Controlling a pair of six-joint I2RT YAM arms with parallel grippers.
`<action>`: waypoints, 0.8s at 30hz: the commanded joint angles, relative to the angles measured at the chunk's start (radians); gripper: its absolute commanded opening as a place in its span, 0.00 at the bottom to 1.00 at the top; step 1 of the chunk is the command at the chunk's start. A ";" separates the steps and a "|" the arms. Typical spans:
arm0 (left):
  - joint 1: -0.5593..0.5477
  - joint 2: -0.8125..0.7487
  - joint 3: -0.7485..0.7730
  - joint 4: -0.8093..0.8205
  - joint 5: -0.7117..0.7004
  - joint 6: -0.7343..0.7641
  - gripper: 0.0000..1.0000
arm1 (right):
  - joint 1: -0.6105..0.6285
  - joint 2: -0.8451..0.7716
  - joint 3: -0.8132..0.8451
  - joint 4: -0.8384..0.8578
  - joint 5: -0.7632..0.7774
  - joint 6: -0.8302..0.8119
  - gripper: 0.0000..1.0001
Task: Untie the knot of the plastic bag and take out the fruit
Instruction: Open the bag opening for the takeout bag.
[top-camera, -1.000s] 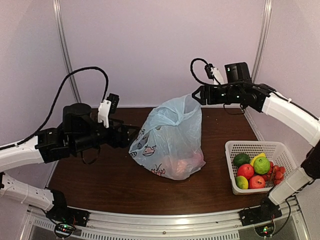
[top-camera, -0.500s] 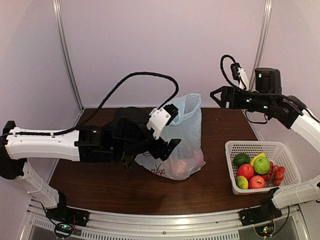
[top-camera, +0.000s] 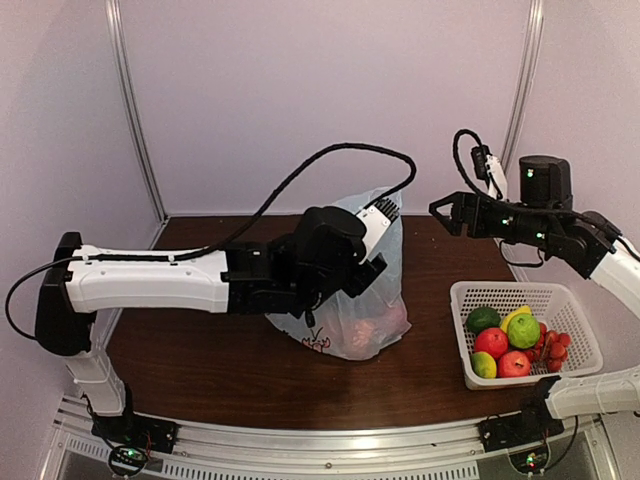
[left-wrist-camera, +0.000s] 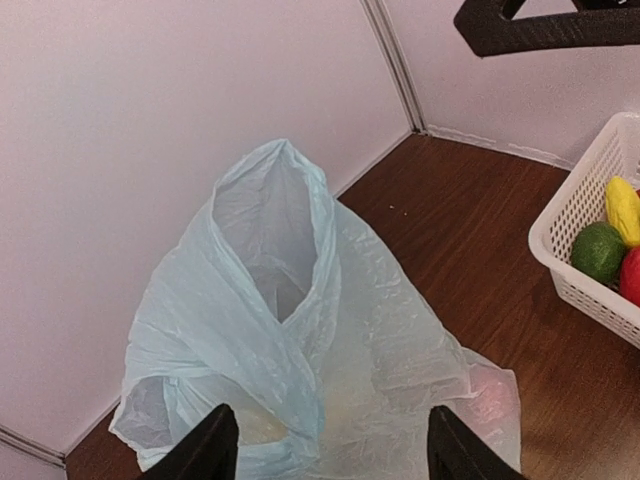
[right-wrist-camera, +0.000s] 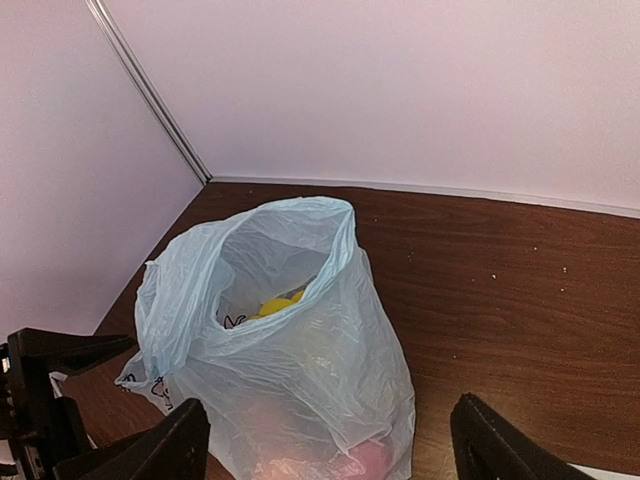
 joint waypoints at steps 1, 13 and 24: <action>0.004 0.037 0.055 -0.037 -0.076 0.006 0.63 | -0.001 -0.007 -0.014 -0.009 0.002 -0.008 0.84; 0.054 0.085 0.102 -0.097 -0.084 -0.056 0.38 | -0.001 -0.028 -0.042 0.026 -0.057 0.019 0.84; 0.072 0.013 0.184 -0.201 -0.047 -0.115 0.00 | 0.005 -0.043 -0.035 0.022 -0.146 -0.003 0.84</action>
